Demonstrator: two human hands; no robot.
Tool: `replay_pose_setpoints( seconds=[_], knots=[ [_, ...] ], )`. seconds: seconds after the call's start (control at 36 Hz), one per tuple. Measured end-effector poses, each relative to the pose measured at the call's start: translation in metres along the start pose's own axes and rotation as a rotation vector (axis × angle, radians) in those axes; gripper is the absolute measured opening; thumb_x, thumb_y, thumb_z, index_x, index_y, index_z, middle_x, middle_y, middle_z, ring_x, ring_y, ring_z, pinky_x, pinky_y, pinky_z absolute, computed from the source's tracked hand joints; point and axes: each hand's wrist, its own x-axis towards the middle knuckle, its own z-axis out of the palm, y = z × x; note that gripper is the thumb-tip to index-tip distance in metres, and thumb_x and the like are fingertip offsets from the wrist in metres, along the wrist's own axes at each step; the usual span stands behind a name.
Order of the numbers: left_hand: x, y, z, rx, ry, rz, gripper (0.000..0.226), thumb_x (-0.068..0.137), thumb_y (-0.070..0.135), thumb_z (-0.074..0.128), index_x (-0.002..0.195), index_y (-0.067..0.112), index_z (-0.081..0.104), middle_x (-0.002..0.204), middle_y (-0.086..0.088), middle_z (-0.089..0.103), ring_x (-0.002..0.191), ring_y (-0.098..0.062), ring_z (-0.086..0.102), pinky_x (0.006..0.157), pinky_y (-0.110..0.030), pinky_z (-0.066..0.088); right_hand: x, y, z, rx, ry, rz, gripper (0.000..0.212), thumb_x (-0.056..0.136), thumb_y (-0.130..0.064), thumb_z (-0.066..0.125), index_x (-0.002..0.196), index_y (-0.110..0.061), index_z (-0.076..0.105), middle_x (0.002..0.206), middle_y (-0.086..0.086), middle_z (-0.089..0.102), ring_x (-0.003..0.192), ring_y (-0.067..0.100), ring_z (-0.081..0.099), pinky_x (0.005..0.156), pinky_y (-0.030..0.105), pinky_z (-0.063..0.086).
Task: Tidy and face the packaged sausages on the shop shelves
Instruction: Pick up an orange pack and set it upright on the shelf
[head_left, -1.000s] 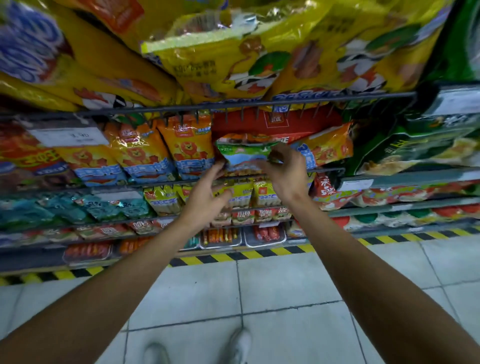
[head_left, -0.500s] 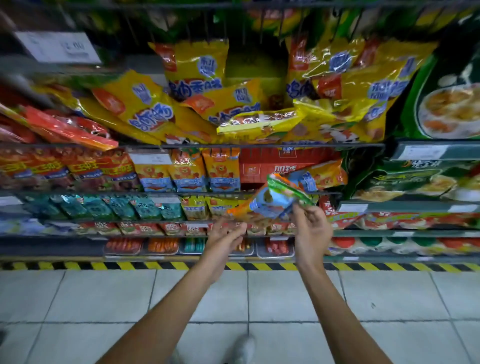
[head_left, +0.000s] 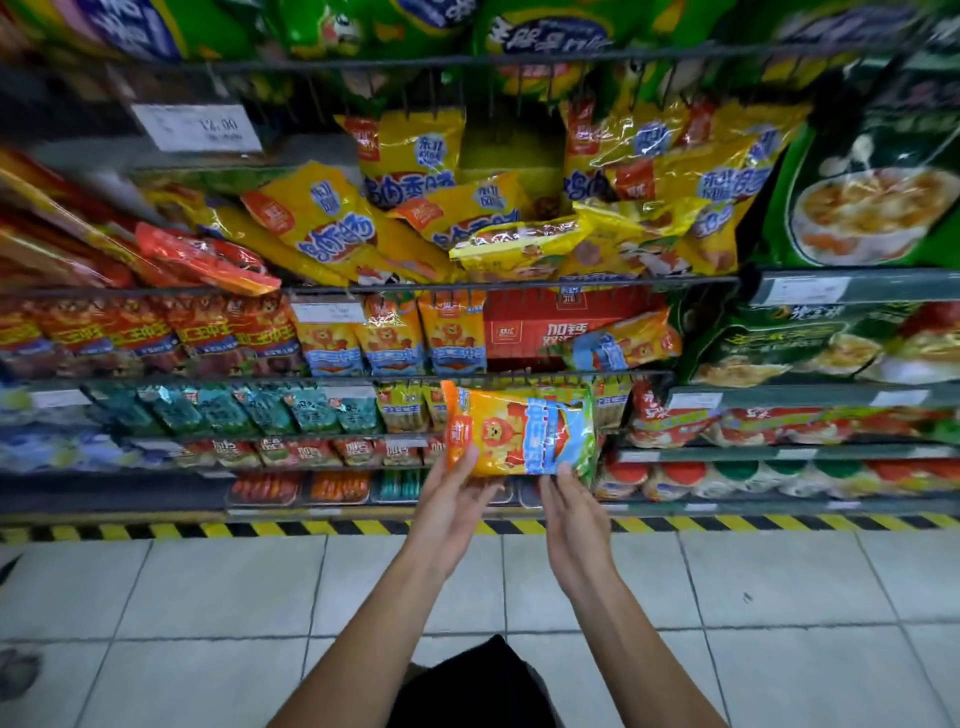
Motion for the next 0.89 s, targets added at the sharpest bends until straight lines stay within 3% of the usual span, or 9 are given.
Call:
replay_pose_setpoints(
  seconds=[0.14,0.25,0.36,0.42,0.5,0.61,0.75,0.81,0.89],
  knots=[
    [-0.003,0.009,0.007,0.062,0.126,0.107,0.05,0.085,0.015,0.076,0.133,0.018,0.061,0.126,-0.006,0.073,0.114,-0.022,0.07,0.099,-0.043,0.054,-0.001,0.011,-0.005,0.05,-0.091,0.116,0.033,0.103,-0.022,0.058,0.132,-0.008,0.063,0.133,0.002,0.069,0.117,0.008,0.067,0.109,0.029,0.043],
    [-0.002,0.021,0.003,0.092,0.271,0.214,0.044,0.087,0.013,0.079,0.128,0.013,0.064,0.12,-0.006,0.075,0.11,-0.019,0.071,0.079,-0.027,0.057,-0.007,0.019,-0.014,-0.167,-0.162,0.252,0.04,0.1,-0.028,0.063,0.133,-0.005,0.062,0.127,0.01,0.072,0.119,0.022,0.069,0.101,0.033,0.054],
    [0.003,0.042,-0.007,0.251,0.291,0.328,0.028,0.084,0.014,0.083,0.109,0.017,0.07,0.098,0.003,0.079,0.095,-0.015,0.073,0.073,-0.026,0.056,-0.011,0.029,-0.035,-0.267,0.045,0.157,0.029,0.093,-0.012,0.072,0.122,-0.009,0.067,0.131,0.015,0.068,0.118,0.027,0.068,0.101,0.04,0.052],
    [0.003,0.054,-0.008,0.324,0.263,0.366,0.021,0.084,0.013,0.082,0.1,0.018,0.069,0.089,0.007,0.079,0.086,-0.01,0.074,0.067,-0.021,0.056,-0.011,0.02,-0.035,-0.424,0.094,-0.067,0.039,0.091,-0.012,0.075,0.126,-0.02,0.061,0.134,0.006,0.064,0.121,0.018,0.064,0.095,0.031,0.051],
    [0.011,0.073,-0.012,0.429,0.179,0.38,0.016,0.085,0.015,0.081,0.095,0.016,0.068,0.082,0.011,0.078,0.078,-0.004,0.074,0.064,-0.018,0.056,-0.004,-0.002,-0.013,-0.644,-0.099,-0.288,0.065,0.087,-0.02,0.078,0.144,-0.027,0.047,0.142,-0.007,0.058,0.13,0.007,0.056,0.103,0.028,0.049],
    [0.017,0.091,0.003,0.66,-0.033,0.326,0.023,0.083,0.028,0.083,0.097,0.015,0.07,0.084,0.008,0.079,0.08,-0.006,0.075,0.063,-0.016,0.054,0.003,-0.027,0.026,-0.863,-0.422,-0.243,0.082,0.086,-0.03,0.08,0.154,-0.028,0.036,0.149,-0.012,0.053,0.136,0.003,0.051,0.109,0.027,0.047],
    [0.024,0.103,0.024,0.754,-0.225,0.266,0.047,0.075,0.037,0.085,0.114,0.027,0.062,0.091,0.011,0.078,0.089,-0.005,0.075,0.067,-0.02,0.057,0.008,-0.038,0.059,-0.947,-0.396,-0.266,0.037,0.086,-0.012,0.081,0.121,-0.011,0.069,0.11,-0.003,0.078,0.105,0.018,0.074,0.088,0.027,0.058],
    [0.031,0.102,0.023,0.683,-0.274,0.173,0.053,0.071,0.036,0.084,0.116,0.03,0.057,0.097,0.014,0.078,0.097,-0.011,0.075,0.073,-0.022,0.057,0.008,-0.041,0.061,-0.895,-0.32,-0.305,0.033,0.082,-0.012,0.084,0.113,-0.01,0.072,0.103,0.0,0.08,0.098,0.018,0.076,0.083,0.028,0.059],
    [0.034,0.103,0.017,0.729,-0.393,0.057,0.06,0.071,0.031,0.091,0.12,0.036,0.056,0.11,0.019,0.075,0.104,0.002,0.07,0.081,-0.017,0.056,0.005,-0.044,0.066,-0.854,-0.248,-0.348,0.029,0.077,-0.013,0.087,0.103,-0.011,0.076,0.095,-0.002,0.08,0.088,0.014,0.077,0.074,0.023,0.058]
  ],
)
